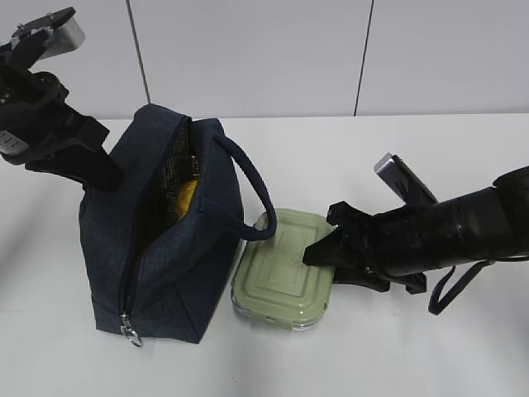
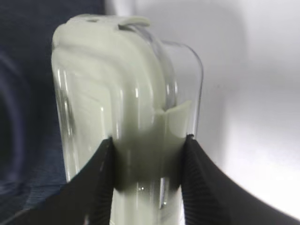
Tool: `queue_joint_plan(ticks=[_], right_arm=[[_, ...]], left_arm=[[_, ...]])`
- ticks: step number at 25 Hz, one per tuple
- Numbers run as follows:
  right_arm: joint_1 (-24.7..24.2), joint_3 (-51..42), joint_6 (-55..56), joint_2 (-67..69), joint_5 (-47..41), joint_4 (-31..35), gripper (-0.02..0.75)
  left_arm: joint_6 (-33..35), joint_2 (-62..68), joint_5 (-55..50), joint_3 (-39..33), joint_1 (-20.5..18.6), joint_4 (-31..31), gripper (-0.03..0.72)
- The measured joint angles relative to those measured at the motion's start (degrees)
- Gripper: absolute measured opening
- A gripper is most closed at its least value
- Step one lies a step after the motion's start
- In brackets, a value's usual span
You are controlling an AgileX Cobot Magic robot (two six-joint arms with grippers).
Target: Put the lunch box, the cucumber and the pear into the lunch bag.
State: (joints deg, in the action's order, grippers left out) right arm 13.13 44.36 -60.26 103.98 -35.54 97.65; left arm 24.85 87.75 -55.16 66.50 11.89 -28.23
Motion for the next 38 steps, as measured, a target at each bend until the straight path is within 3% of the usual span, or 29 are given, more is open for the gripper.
queue_joint_plan(ticks=[14, 26, 34, 38], right_arm=[[-7.35, 1.10, -0.92, -11.54, -1.36, -0.81, 0.276], [-7.57, 15.86, -0.15, -17.31, -2.71, -1.37, 0.276], [-7.46, 20.37, 1.57, -17.36, -6.83, -1.91, 0.276], [-4.87, 20.46, 1.96, -16.71, -8.35, -3.02, 0.276]], left_arm=[[0.13, 0.00, 0.00, 0.00, 0.00, 0.00, 0.018], [0.13, 0.00, 0.00, 0.00, 0.00, 0.00, 0.018], [0.13, 0.00, -0.05, 0.00, 0.00, 0.00, 0.018], [0.13, 0.00, 0.00, 0.00, 0.00, 0.00, 0.018]])
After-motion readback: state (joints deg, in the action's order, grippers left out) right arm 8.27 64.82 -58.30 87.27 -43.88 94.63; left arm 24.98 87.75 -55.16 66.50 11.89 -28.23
